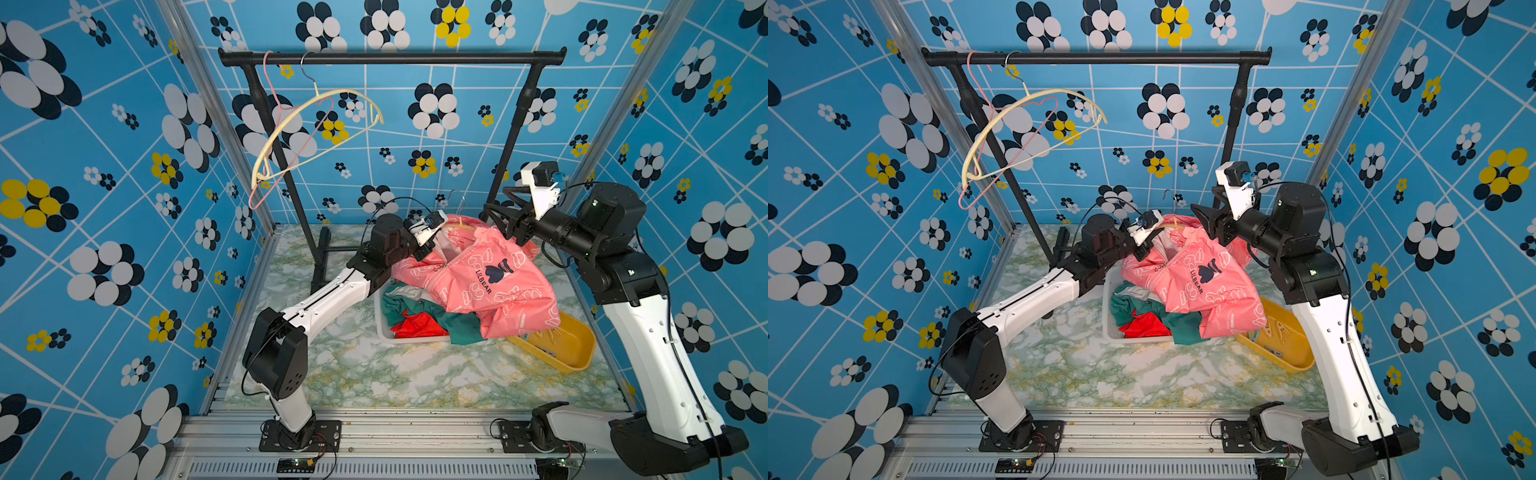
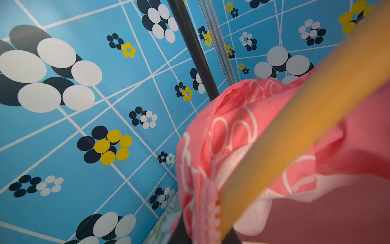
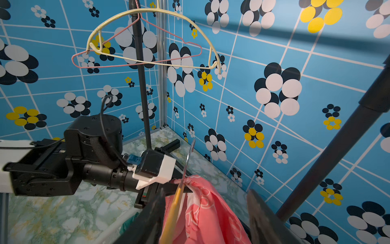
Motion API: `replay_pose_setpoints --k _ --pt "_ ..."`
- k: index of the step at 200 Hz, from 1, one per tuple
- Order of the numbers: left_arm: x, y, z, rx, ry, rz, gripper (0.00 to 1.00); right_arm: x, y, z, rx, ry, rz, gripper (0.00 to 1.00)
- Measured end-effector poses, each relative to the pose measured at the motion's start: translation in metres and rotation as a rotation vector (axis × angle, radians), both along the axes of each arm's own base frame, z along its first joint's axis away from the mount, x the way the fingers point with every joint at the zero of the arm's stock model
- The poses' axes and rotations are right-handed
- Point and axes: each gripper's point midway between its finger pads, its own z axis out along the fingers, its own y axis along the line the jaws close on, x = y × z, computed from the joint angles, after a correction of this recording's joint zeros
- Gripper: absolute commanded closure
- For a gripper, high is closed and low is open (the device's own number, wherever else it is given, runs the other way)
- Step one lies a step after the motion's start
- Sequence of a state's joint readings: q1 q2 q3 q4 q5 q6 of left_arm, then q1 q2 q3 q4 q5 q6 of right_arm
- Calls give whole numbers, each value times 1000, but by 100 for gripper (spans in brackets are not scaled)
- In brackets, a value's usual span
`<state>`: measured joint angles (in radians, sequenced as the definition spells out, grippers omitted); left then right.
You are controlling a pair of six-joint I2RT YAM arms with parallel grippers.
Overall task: Remove the clothespins securing jackets to the hanger
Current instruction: Adjust the hanger.
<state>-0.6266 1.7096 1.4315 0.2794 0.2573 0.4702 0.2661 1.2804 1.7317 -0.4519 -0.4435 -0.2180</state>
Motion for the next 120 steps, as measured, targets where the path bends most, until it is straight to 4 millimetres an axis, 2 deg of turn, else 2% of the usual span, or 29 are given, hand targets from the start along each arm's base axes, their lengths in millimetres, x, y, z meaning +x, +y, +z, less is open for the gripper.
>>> replay_pose_setpoints --k 40,74,91,101,120 --pt "-11 -10 -4 72 -52 0 91 15 9 -14 -22 71 30 37" --pt "-12 -11 -7 98 -68 9 91 23 17 -33 -39 129 55 38" --pt "-11 -10 -7 103 -72 12 91 24 22 -40 -48 149 68 42" --pt "-12 -11 -7 104 -74 12 91 23 24 -43 -54 157 74 50" --pt "-13 -12 -7 108 -79 11 91 26 26 -48 -57 171 76 76"
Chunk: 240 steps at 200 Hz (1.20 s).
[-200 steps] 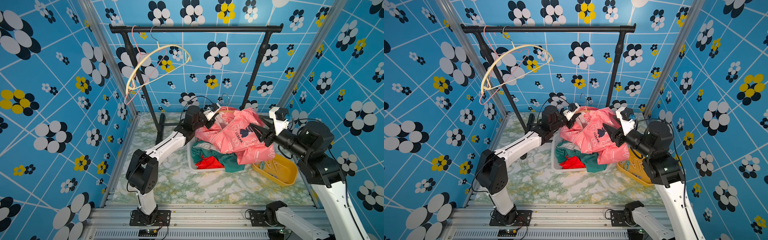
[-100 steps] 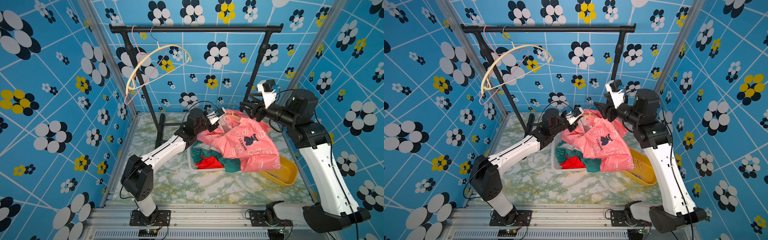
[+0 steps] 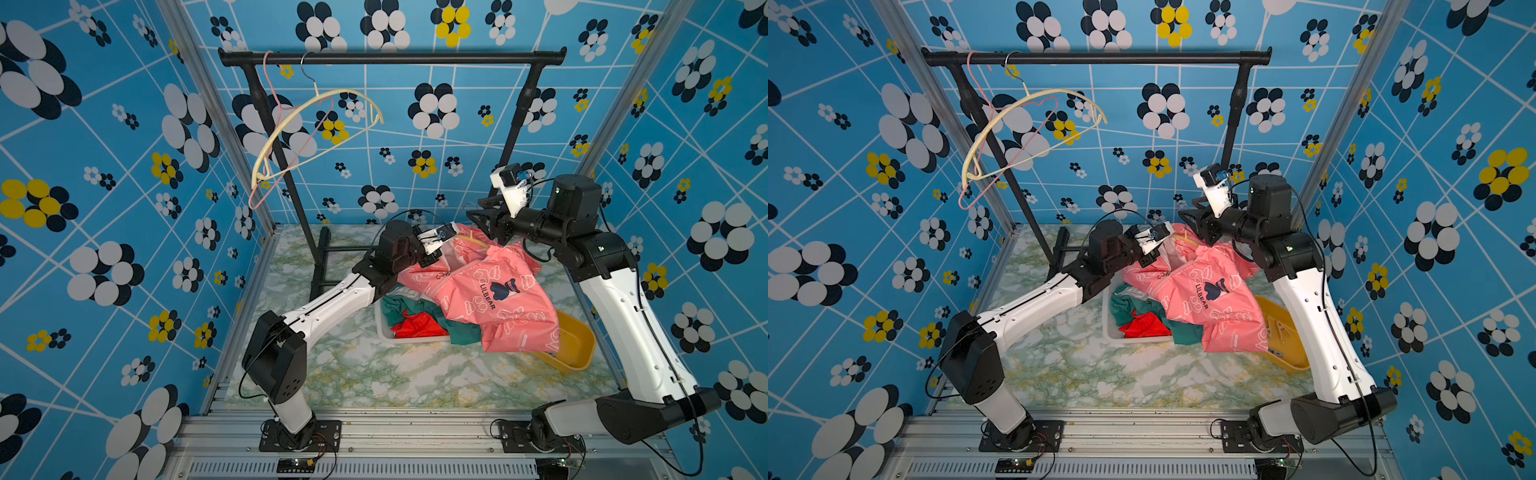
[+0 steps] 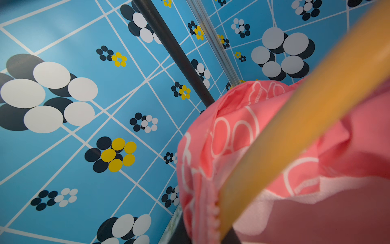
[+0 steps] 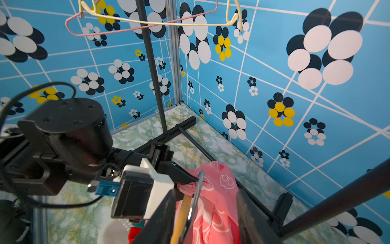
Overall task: Remove the clothespins securing jackets to the hanger
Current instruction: Adjust the hanger, then remove the jacket from the hanger.
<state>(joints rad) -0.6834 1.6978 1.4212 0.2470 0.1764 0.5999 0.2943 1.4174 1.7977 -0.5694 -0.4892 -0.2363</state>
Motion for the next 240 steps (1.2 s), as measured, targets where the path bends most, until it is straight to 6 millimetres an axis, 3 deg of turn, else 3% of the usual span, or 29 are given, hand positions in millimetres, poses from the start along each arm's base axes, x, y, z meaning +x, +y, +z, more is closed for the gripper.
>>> replay_pose_setpoints --k 26,45,54,64,77,84,98,124,144,192,240 --pt "1 2 -6 16 6 25 91 1 8 -6 16 35 25 100" --pt "3 5 -10 26 14 44 86 2 11 -9 25 54 27 100" --pt "2 7 -11 30 17 50 72 3 11 -11 27 61 23 100" --pt "-3 9 -9 30 15 45 49 5 11 -13 24 63 17 100" --pt "-14 11 2 15 12 30 34 9 9 -17 19 57 -2 100" --pt "-22 13 12 2 2 21 19 12 8 -19 17 57 -11 100" --pt "-40 19 33 -33 -10 -4 12 15 7 -24 12 57 -26 100" --pt "-66 36 64 -99 -28 -21 14 14 5 -24 7 50 -35 100" --pt "-68 43 73 -138 7 -12 19 7 3 -18 13 25 -32 100" --pt "-43 26 50 -132 188 -11 32 -12 -1 -9 24 -16 -18 100" --pt "-34 13 27 -119 293 -24 50 -16 -1 -7 22 -28 -6 100"
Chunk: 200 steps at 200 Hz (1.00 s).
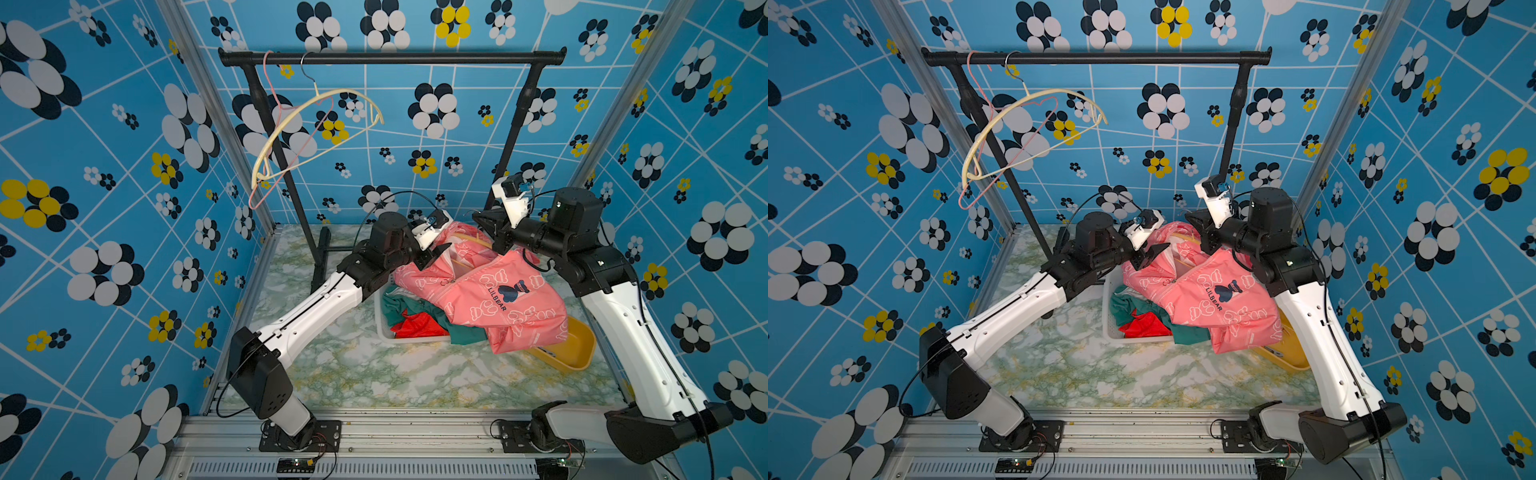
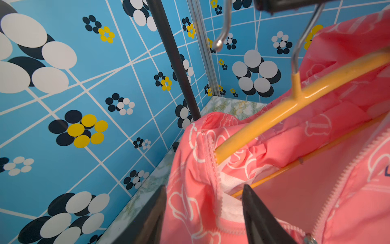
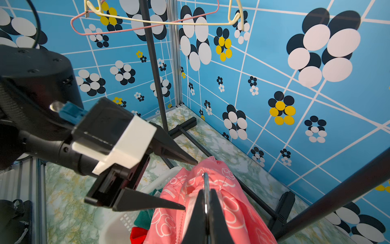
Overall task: Remove the clothespins securing jackets to the hanger
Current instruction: Remove the jacket from the hanger.
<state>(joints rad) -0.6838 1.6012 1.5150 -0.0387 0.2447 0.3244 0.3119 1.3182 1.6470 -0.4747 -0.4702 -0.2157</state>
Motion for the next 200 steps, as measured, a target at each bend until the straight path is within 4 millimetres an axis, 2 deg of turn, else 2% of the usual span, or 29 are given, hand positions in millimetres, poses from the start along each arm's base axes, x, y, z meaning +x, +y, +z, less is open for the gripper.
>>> replay_pose_setpoints --k 15,18,29,49,84,113,130,149,167,175,200 --pt "2 -2 1 -6 10 -3 56 0 1 -1 -2 1 4 100" --pt "2 -3 1 -8 14 -2 60 0 1 -1 -2 1 4 100" --pt "3 -4 2 -13 16 -5 66 0 1 -1 -4 -1 5 100" --pt "4 -6 1 -11 18 -7 73 0 0 -1 -5 -3 5 100" --pt "7 -8 -4 -4 26 -6 71 -1 0 -1 -6 -4 5 100" --pt "10 -10 -9 3 34 -6 75 0 0 -1 -6 -4 5 100" --pt "11 -11 -9 5 36 -5 79 0 0 -1 -6 -5 5 100" --pt "12 -11 -9 10 28 -4 92 -1 0 -1 -8 -7 4 100" --pt "13 -10 -9 10 28 2 95 -2 -1 -1 -12 -12 -2 100" --pt "13 -10 -9 11 27 1 100 -2 -2 -1 -14 -12 -5 100" --pt "13 -9 -9 12 30 3 100 -4 -4 0 -17 -18 -11 100"
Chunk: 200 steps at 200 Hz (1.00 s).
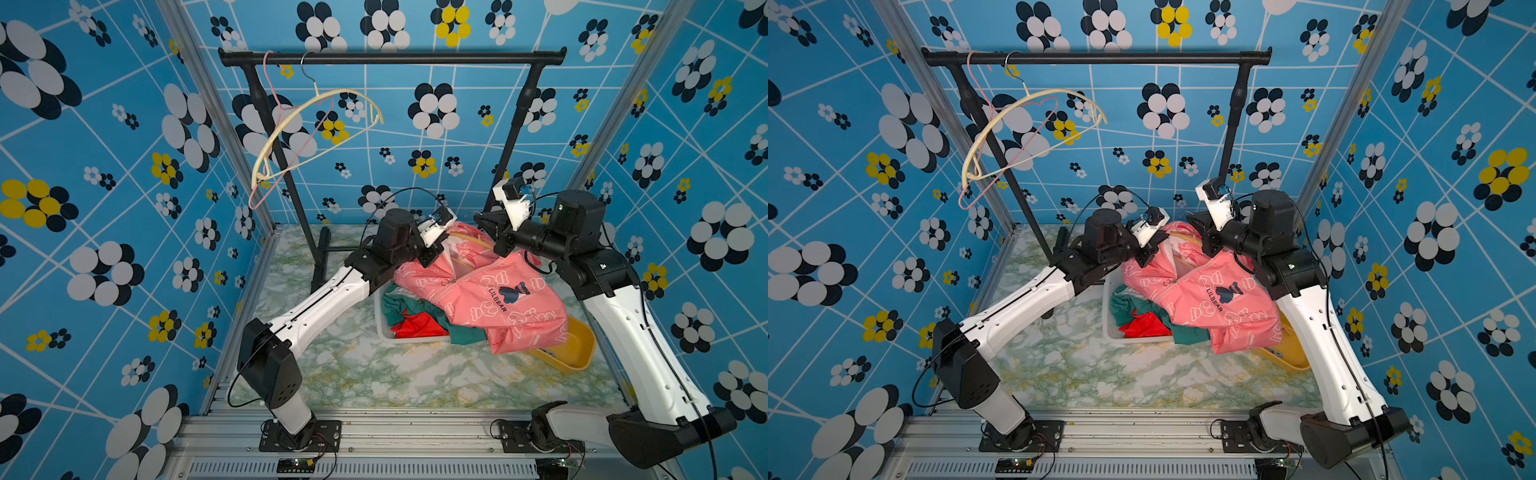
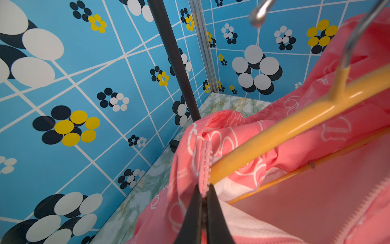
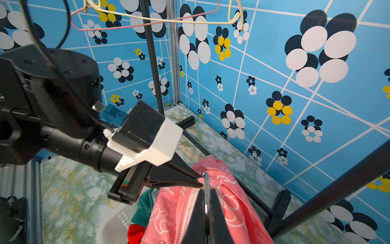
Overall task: Remove the clothespins securing jackets to the hanger
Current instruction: Remove the jacket from the hanger.
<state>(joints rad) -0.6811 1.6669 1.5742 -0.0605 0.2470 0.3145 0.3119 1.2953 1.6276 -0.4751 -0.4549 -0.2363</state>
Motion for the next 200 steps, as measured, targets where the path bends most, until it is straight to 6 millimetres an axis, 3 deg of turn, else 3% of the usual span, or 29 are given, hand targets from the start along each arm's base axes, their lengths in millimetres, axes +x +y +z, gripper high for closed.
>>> replay_pose_setpoints --k 51,94,119,168,200 --pt "13 7 3 5 -14 55 100 -6 -3 6 -10 -28 -1 100" --pt "59 45 12 -31 14 172 100 -29 -12 24 -14 -96 -6 100" --pt "77 54 17 -69 40 181 100 -42 -19 27 -11 -125 -25 100" --pt "79 52 16 -124 80 146 100 -41 -32 29 36 -156 -117 100" --pt "68 74 22 -161 70 157 100 -31 -39 40 109 -169 -186 100"
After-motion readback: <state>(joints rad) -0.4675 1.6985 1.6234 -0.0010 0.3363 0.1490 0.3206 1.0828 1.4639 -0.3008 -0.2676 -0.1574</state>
